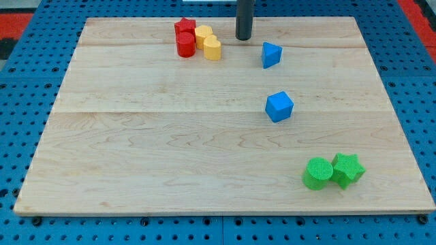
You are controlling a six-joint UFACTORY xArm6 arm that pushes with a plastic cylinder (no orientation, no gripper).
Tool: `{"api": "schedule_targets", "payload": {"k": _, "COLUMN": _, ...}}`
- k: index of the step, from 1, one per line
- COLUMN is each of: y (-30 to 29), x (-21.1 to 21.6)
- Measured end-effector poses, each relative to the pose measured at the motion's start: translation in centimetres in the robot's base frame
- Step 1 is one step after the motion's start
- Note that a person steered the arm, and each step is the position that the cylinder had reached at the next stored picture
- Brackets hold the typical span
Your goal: Nudge the blue triangle a bit down
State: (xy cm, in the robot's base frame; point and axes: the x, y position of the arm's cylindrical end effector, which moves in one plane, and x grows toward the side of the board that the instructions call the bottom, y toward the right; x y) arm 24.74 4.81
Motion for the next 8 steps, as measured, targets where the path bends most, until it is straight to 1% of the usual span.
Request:
{"api": "schedule_targets", "payload": {"k": 2, "y": 0.0, "x": -1.2}}
{"api": "schedule_targets", "payload": {"k": 4, "y": 0.8, "x": -1.2}}
{"api": "schedule_targets", "payload": {"k": 5, "y": 2.4, "x": -1.2}}
{"api": "schedule_targets", "payload": {"k": 6, "y": 5.4, "x": -1.2}}
{"api": "schedule_targets", "payload": {"k": 8, "y": 8.5, "x": -1.2}}
